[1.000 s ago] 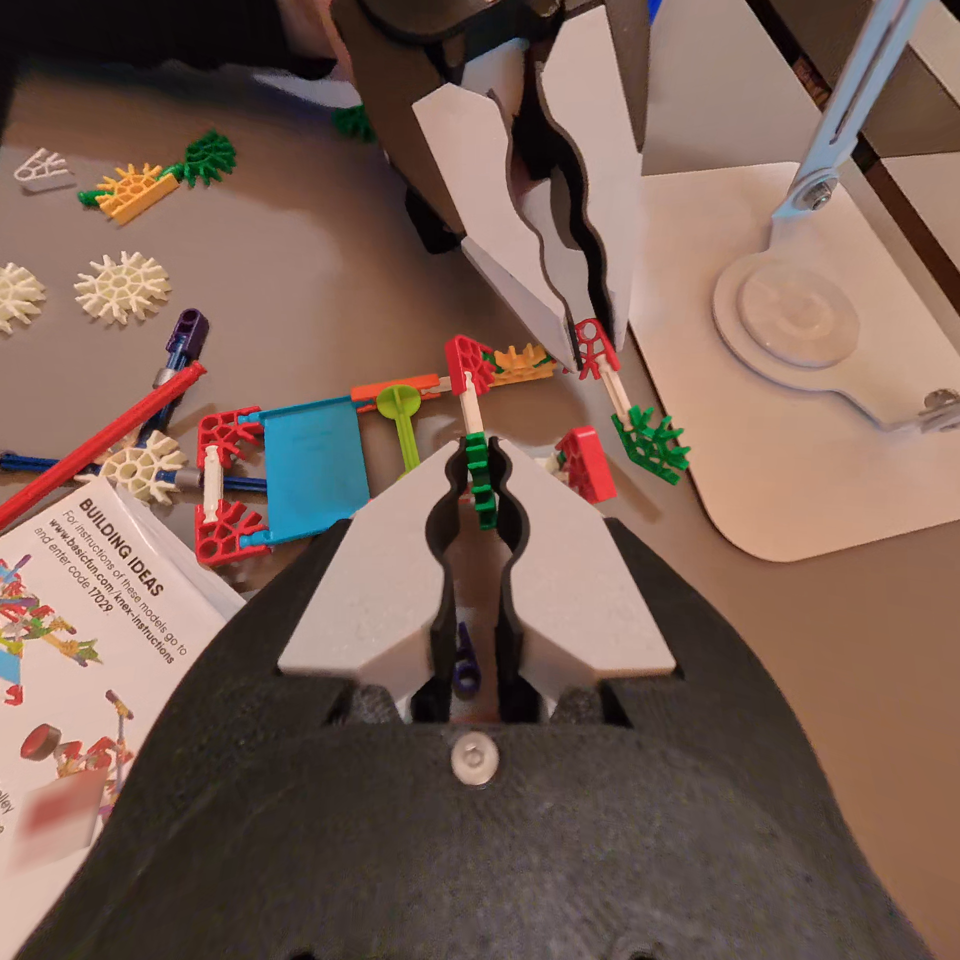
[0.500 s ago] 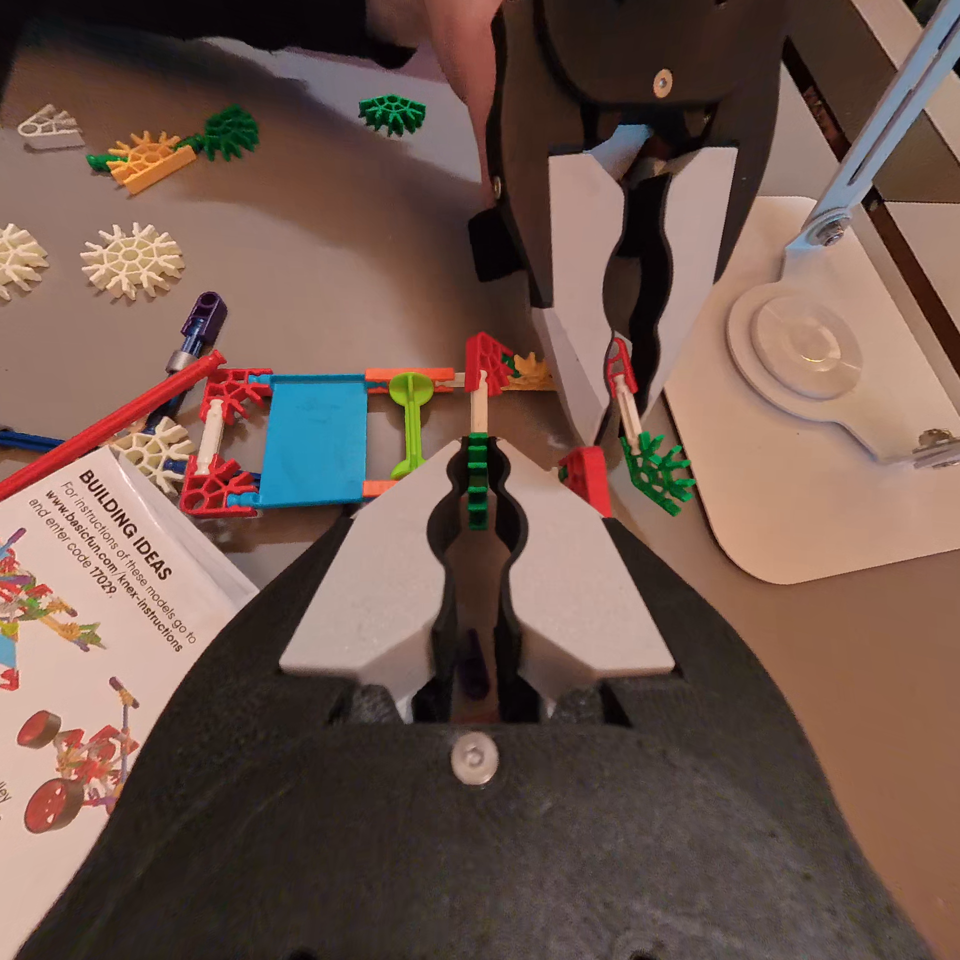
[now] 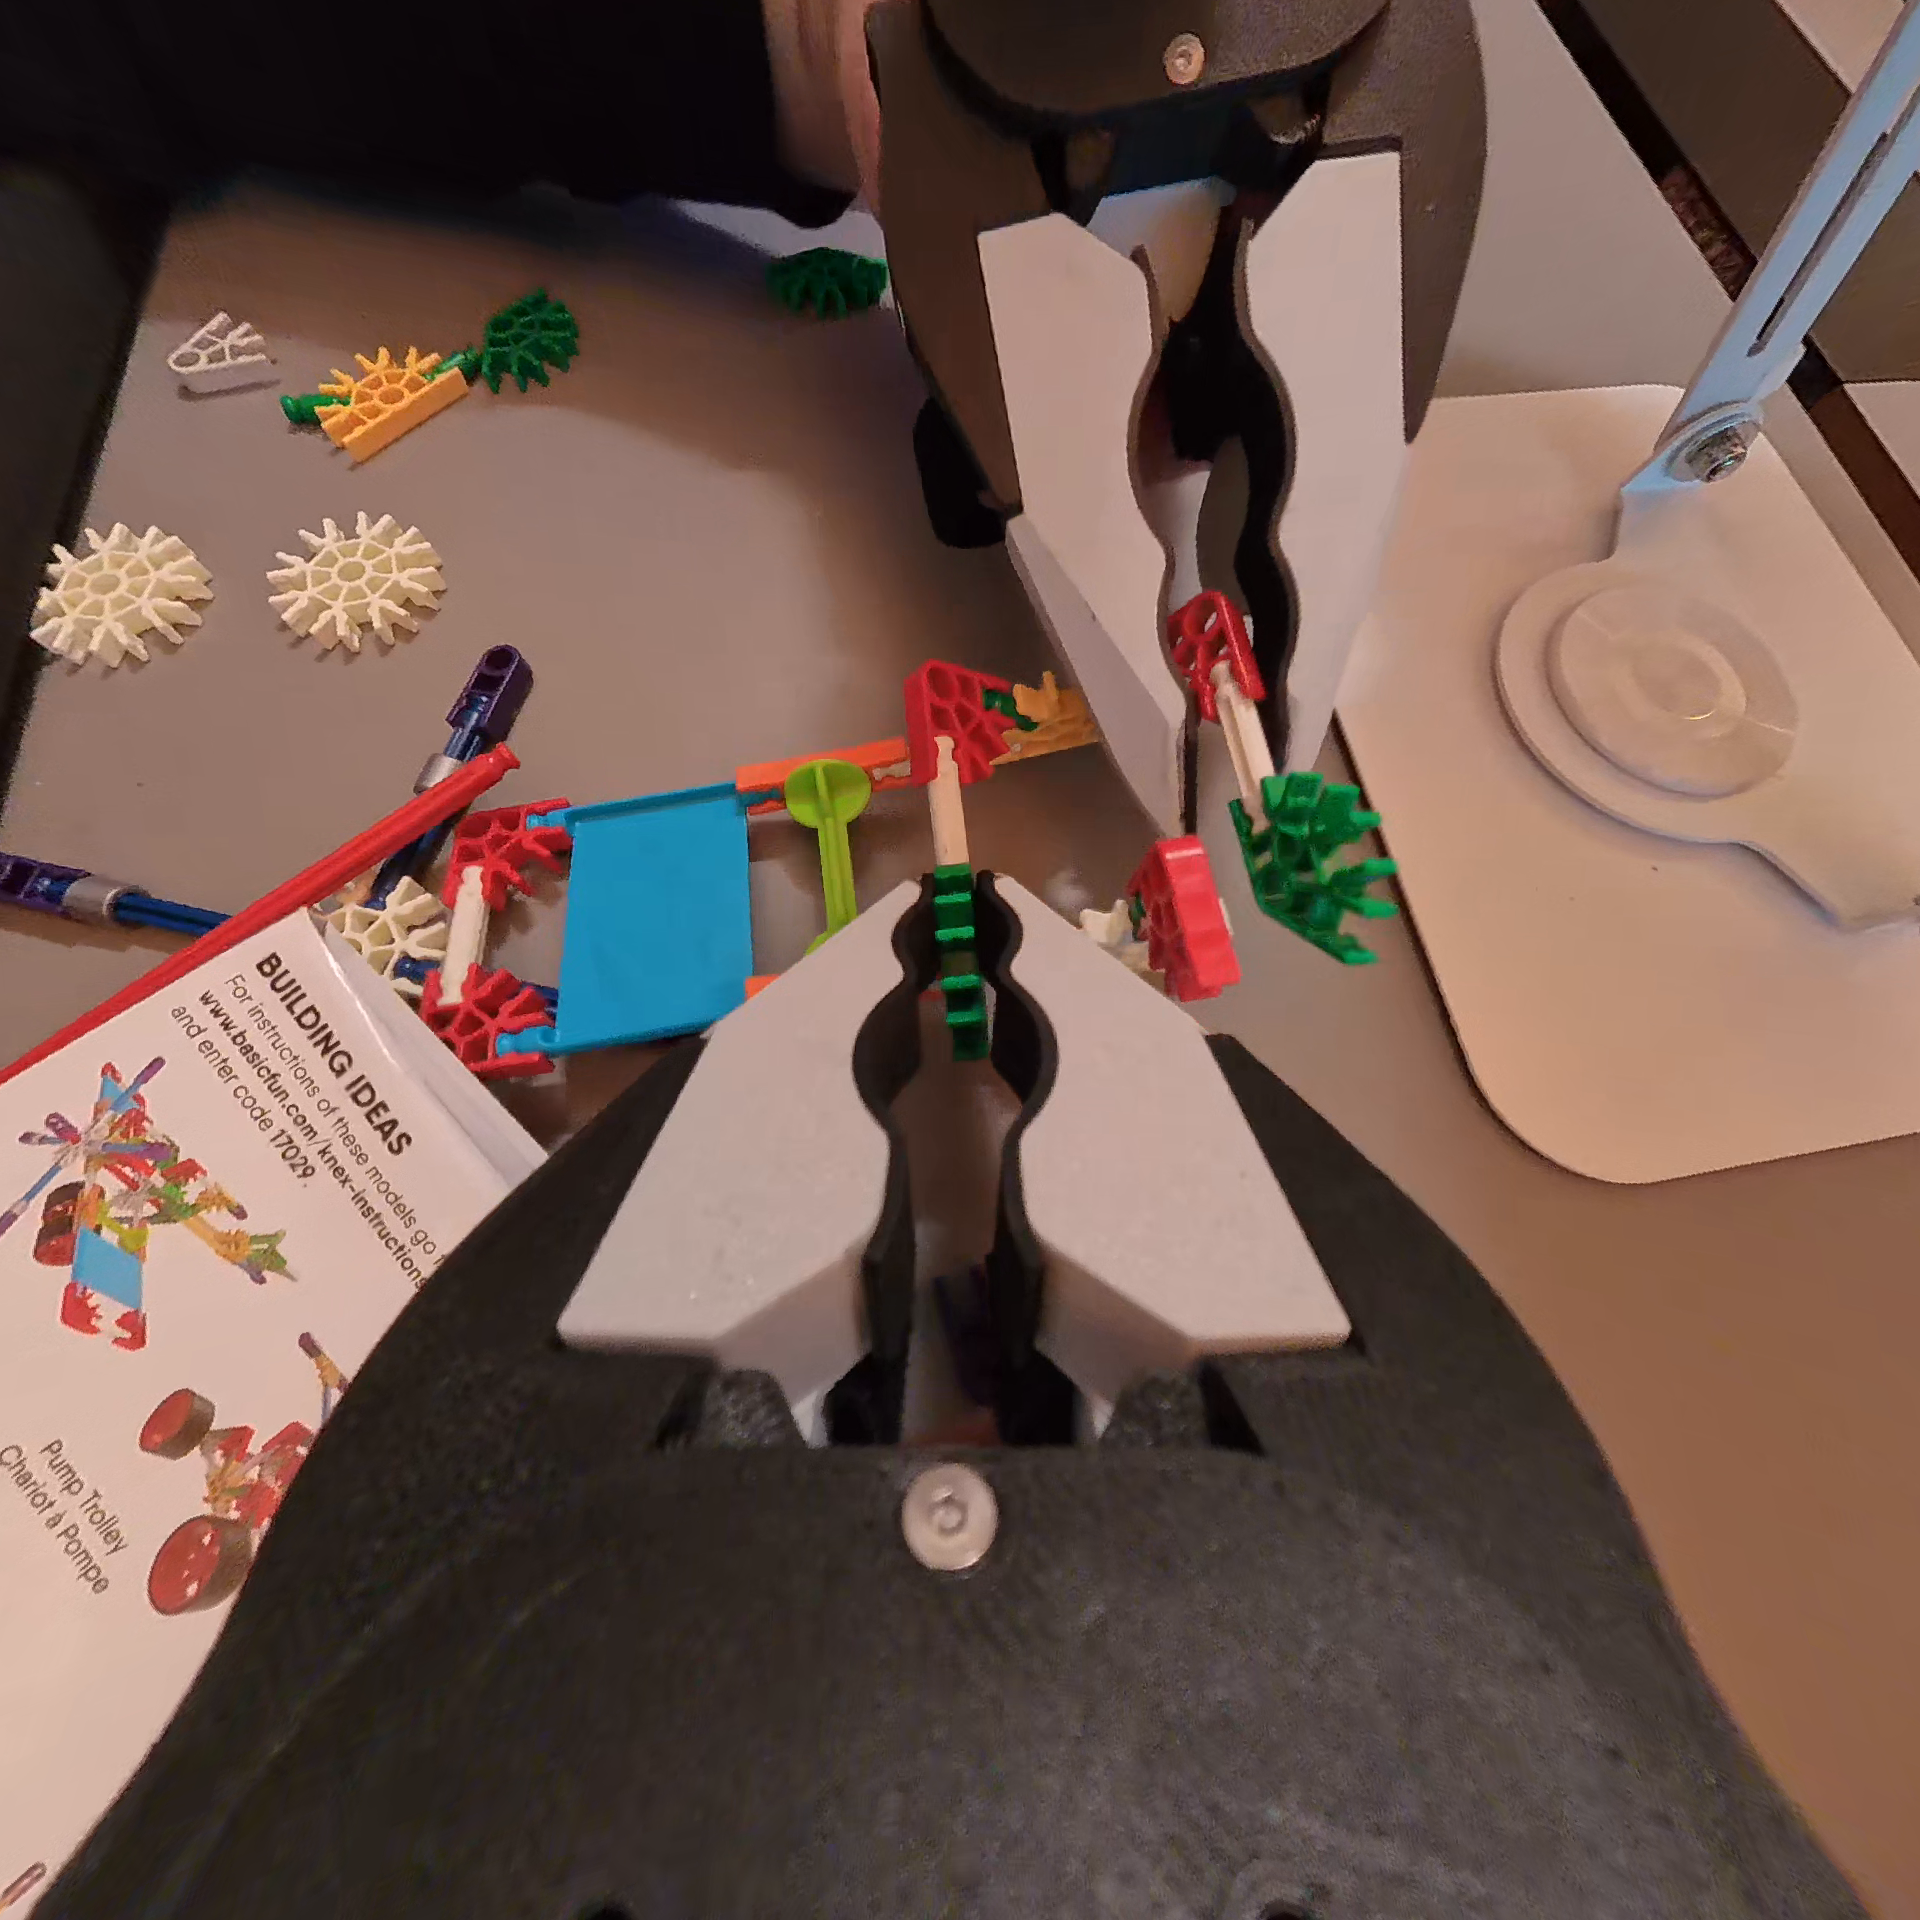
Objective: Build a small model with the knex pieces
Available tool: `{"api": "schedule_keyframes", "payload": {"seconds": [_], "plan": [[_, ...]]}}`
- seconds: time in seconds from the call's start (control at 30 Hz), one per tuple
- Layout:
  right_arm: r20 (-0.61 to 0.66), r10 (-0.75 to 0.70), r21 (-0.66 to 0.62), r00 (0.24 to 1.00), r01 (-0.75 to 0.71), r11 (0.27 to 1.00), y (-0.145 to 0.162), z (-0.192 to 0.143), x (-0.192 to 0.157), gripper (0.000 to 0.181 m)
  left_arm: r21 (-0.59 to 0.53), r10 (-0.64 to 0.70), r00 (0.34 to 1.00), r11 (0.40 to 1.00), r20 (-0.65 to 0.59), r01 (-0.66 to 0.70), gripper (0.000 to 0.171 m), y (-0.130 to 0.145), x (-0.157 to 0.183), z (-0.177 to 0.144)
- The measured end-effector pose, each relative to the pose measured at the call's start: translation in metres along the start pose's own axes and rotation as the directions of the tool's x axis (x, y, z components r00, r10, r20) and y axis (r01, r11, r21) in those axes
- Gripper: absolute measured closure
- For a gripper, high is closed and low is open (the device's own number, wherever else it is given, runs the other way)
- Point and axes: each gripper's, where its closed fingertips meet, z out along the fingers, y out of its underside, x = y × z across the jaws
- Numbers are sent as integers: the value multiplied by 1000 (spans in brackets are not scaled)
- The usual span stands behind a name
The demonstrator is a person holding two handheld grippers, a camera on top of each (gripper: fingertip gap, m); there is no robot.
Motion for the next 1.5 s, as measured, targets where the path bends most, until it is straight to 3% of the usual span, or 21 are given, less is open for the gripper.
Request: {"api": "schedule_keyframes", "payload": {"seconds": [0.23,0.5,0.8,1.07,1.2,1.27,1.4,1.5], "plan": [[-4,-7,-5,1000,7,1000,0,2,-1,176,-43,50,998,998,48,-48,158,7,0,0],[-35,-7,-22,999,6,1000,5,2,4,162,-152,4,990,988,140,18,144,21,-14,-8],[-49,-14,-12,999,13,1000,3,3,7,172,-233,-46,962,966,269,112,133,22,-13,-34],[-51,-46,-23,998,45,999,2,6,3,178,-198,-106,940,964,325,177,143,20,-7,-57],[-69,-50,-26,996,48,998,2,7,6,177,-221,-74,948,964,309,147,145,22,13,-51],[-77,-45,-31,996,42,999,3,6,8,177,-277,1,941,956,338,98,158,25,20,-50],[-89,-39,-32,995,36,999,2,6,10,177,-315,7,922,941,388,125,121,33,28,-49],[-100,-45,-39,994,41,998,1,5,11,178,-301,-42,920,938,389,170,113,36,27,-48]]}}
